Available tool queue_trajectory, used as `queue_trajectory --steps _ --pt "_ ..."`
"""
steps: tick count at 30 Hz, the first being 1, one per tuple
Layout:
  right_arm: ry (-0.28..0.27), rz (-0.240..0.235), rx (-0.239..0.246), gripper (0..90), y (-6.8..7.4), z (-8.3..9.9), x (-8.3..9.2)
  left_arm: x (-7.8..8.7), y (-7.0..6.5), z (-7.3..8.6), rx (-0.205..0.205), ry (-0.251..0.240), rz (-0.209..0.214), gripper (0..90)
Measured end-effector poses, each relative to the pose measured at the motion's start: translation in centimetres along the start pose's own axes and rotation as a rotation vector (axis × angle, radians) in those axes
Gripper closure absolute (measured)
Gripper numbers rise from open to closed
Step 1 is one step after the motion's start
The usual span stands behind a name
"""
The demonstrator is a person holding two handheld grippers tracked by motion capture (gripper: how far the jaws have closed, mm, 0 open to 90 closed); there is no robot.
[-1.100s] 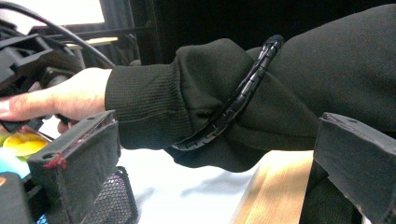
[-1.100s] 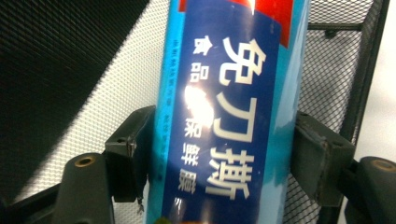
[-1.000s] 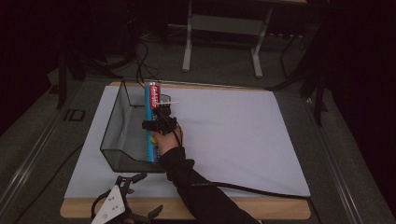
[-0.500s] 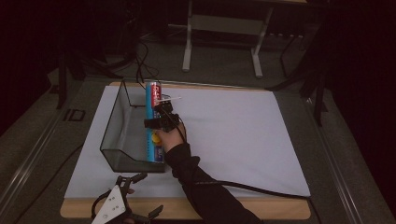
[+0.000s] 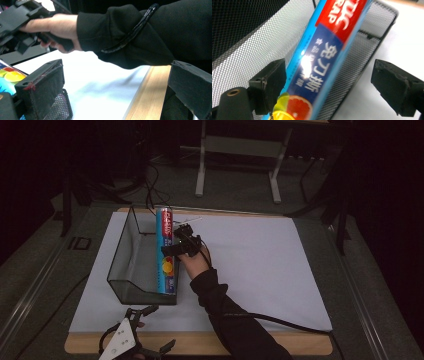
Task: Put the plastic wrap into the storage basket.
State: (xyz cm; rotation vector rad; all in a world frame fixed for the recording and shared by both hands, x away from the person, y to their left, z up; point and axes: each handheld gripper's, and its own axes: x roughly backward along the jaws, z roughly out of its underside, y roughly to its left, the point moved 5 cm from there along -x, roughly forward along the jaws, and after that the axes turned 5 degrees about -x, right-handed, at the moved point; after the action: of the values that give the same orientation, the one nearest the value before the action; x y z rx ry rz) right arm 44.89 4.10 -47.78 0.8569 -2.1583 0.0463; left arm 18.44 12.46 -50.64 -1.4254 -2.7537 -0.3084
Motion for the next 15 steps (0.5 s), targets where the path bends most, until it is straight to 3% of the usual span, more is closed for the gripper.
queue_trajectory --steps 6,12,15 --pt "-0.023 0.037 0.079 13.6 -1.4 -0.5 2.2 -0.1 0.0 0.1 0.002 0.003 0.003 1.2" --pt "-0.047 0.051 0.13 14.1 -2.4 -0.6 4.5 -0.1 0.0 0.1 0.005 0.003 0.002 1.2" --pt "-0.065 0.052 0.132 14.1 -3.0 -0.6 5.7 -0.2 0.0 0.1 0.003 0.008 0.002 1.2"
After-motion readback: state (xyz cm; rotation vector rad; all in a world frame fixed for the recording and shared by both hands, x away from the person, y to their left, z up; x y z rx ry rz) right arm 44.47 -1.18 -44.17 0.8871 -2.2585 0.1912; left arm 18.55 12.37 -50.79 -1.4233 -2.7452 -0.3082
